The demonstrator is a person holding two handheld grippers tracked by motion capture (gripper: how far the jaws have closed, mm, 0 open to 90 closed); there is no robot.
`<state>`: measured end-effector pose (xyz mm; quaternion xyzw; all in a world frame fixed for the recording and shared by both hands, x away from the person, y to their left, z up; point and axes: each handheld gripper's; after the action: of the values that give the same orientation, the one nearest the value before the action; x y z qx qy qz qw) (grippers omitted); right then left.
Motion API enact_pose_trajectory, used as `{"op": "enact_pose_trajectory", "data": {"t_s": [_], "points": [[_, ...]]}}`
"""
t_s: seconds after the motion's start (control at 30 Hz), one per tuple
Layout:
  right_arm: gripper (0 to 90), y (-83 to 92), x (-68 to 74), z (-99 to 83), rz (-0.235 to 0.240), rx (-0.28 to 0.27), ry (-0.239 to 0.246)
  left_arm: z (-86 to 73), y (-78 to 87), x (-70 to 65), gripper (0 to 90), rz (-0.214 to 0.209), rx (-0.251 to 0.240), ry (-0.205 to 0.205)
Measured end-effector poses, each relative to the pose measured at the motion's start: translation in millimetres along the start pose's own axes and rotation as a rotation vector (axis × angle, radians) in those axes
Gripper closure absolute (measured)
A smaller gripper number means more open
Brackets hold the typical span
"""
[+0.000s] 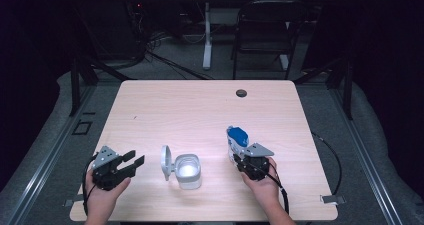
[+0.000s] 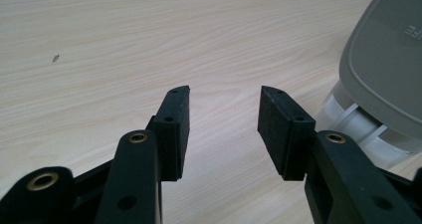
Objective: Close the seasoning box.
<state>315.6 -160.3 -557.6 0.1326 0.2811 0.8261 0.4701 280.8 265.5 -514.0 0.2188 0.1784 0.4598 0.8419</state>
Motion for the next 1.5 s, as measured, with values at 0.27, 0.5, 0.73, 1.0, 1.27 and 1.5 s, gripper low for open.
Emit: {"op": "enact_pose_trajectory", "data": {"t_s": [0.27, 0.5, 0.73, 1.0, 1.27, 1.5], "points": [[62.9, 2.7, 4.0, -5.3, 0.000, -0.003, 0.041, -0.3, -1.0, -1.4, 56.4, -0.002, -0.006, 0.001], [56.4, 5.0, 6.9, -7.0, 0.007, -0.003, 0.063, -0.3, -0.5, -0.8, 56.3, 0.000, -0.010, -0.001], [50.7, 8.2, 10.0, -9.1, 0.007, -0.001, 0.072, -0.4, -0.7, -0.9, 56.2, 0.000, -0.010, 0.000], [46.7, 11.5, 9.9, -13.2, 0.024, -0.010, 0.059, -0.4, -0.6, -0.8, 56.2, 0.000, -0.006, 0.000], [45.5, 16.0, 12.4, -14.4, 0.049, -0.027, 0.046, -0.5, -0.5, -0.9, 55.8, 0.000, -0.009, 0.003], [45.4, 19.3, 11.8, -17.2, 0.061, -0.032, 0.033, -0.7, -0.8, -1.1, 55.7, 0.000, -0.010, 0.003]]}}
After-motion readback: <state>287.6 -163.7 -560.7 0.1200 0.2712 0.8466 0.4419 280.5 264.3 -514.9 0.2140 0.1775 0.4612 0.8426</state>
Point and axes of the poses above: each handheld gripper's, and its own axes: y roughly backward along the jaws, z roughly out of its top, x roughly to its left, and after that the axes turned 1 degree about x, right-handed
